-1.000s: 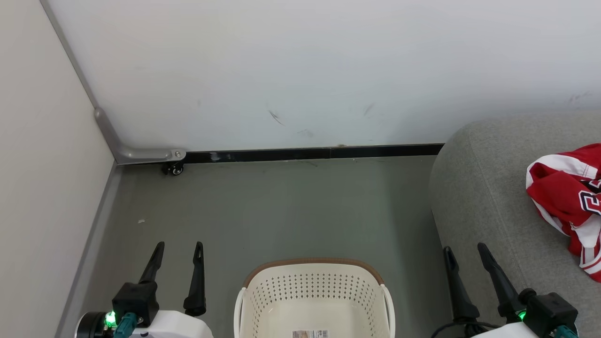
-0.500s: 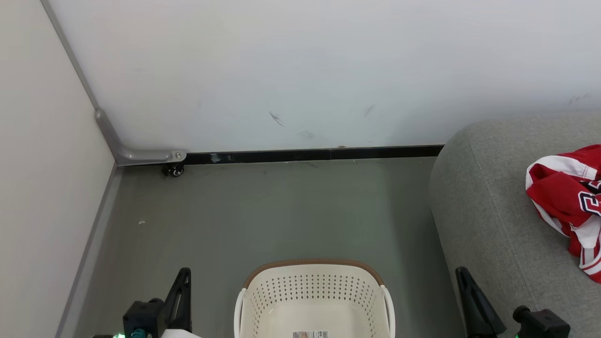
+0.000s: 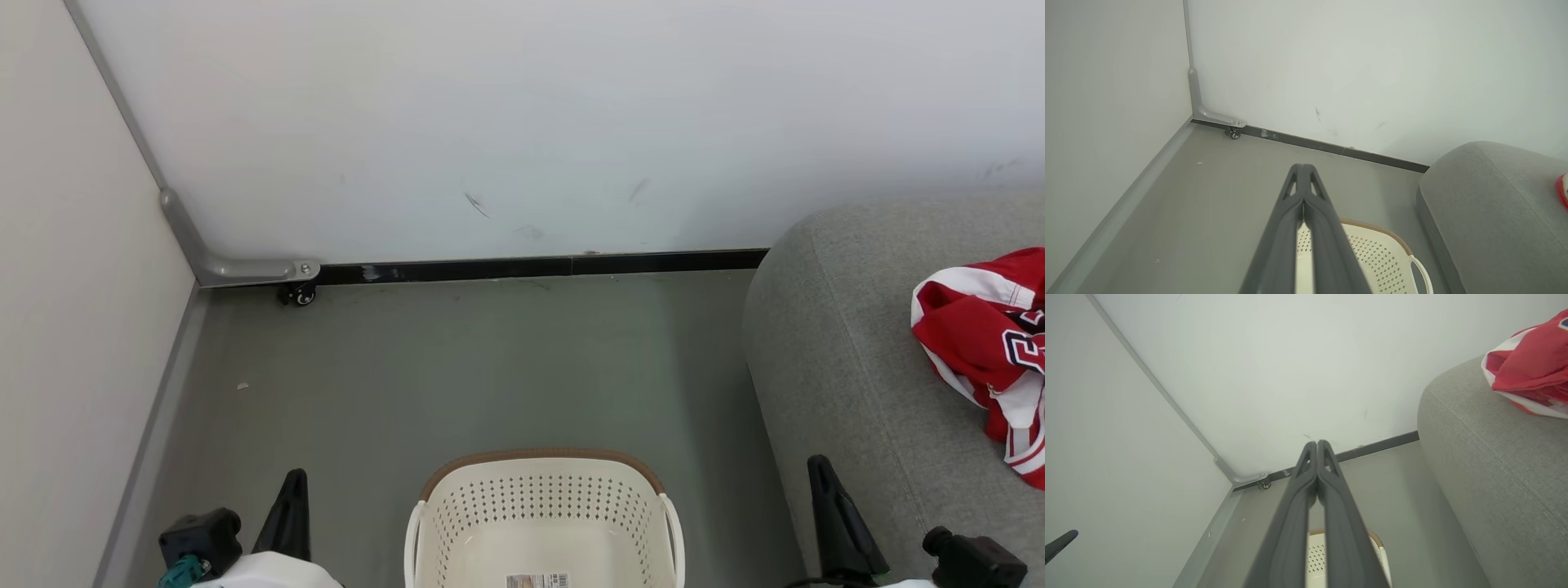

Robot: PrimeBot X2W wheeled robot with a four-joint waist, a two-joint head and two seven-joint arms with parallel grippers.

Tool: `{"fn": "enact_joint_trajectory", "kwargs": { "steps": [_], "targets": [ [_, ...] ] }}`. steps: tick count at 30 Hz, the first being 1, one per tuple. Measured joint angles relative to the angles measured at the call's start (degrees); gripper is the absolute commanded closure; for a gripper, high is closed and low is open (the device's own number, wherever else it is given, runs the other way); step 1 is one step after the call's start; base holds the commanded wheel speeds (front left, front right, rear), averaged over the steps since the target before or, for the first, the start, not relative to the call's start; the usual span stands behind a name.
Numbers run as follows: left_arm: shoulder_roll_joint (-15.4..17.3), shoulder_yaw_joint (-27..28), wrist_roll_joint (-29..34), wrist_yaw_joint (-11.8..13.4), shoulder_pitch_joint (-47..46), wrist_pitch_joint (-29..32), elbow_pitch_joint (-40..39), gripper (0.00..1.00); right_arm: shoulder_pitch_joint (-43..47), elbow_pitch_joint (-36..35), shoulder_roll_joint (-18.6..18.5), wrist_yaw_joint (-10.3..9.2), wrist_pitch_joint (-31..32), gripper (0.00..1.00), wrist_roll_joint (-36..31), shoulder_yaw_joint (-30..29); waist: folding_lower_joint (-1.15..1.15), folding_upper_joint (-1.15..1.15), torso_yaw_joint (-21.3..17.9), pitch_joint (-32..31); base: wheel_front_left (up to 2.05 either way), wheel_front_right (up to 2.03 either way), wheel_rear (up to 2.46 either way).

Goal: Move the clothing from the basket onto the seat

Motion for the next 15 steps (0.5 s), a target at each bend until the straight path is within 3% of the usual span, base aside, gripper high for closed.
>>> {"fn": "enact_joint_trajectory", "kwargs": {
  "steps": [6, 15],
  "targets": [
    [-0.24, 1.34, -4.55, -1.15, -0.14, 1.67, -0.08, 1.00, -0.18, -0.02, 0.00, 0.00, 1.22, 1.00, 5.34, -0.69, 0.10, 0.00, -0.24, 0.12, 0.00, 0.00, 0.00],
    [-0.62, 3.24, -11.35, -2.61, -0.20, 3.72, -0.73, 1.00, -0.37, -0.23, -0.13, 0.00, 3.23, 1.00, 12.83, -1.32, 0.57, 0.00, -0.52, 0.05, 0.00, 0.00, 0.00]
  ]
}}
